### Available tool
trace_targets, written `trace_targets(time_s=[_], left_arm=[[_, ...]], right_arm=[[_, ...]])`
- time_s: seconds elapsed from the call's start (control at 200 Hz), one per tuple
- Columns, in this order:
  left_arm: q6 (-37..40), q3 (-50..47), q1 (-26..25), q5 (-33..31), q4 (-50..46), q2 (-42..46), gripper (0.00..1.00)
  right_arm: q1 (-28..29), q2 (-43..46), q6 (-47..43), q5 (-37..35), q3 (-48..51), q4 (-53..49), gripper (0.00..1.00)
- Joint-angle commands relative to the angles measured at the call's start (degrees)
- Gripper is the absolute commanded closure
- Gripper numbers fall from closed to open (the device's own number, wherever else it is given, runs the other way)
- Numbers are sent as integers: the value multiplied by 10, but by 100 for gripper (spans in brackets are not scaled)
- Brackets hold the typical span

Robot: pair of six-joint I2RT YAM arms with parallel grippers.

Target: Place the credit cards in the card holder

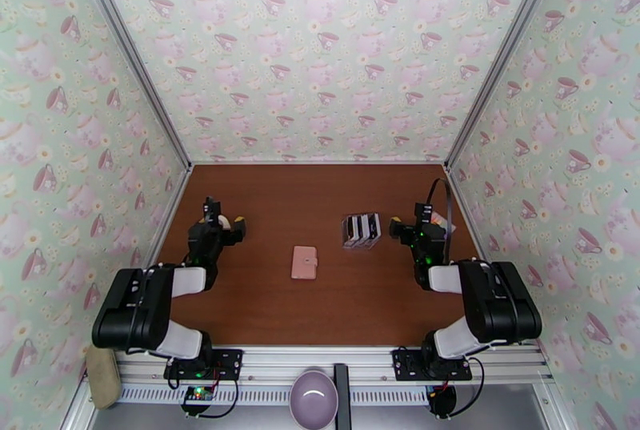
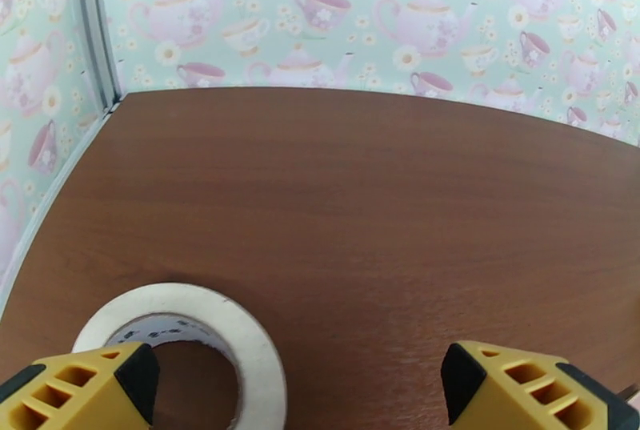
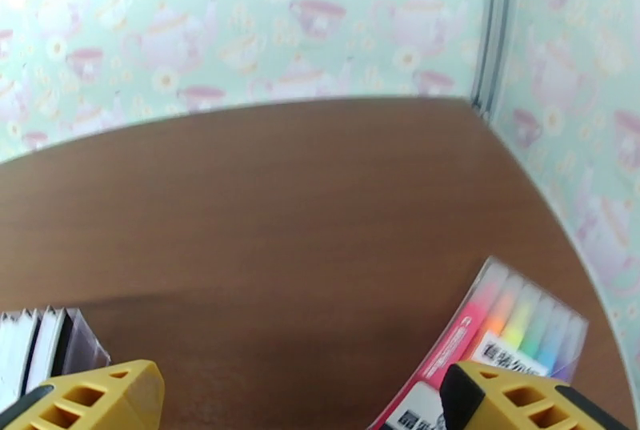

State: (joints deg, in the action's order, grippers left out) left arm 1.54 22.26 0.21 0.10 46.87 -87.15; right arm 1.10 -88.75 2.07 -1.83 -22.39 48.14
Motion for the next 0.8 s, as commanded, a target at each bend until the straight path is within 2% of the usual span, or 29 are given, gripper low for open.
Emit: trace_targets(time_s=[0.0, 0.28, 0.796], left_arm=[[11, -5, -3, -17, 32, -6, 0], [12, -5, -3, -18, 32, -7, 0], [13, -2, -3, -15, 28, -7, 0]], right_arm=[[0, 0, -7, 31, 0, 39, 3], [2, 0, 0, 4, -2, 32, 0], [3, 1, 0, 5, -2, 33, 0]])
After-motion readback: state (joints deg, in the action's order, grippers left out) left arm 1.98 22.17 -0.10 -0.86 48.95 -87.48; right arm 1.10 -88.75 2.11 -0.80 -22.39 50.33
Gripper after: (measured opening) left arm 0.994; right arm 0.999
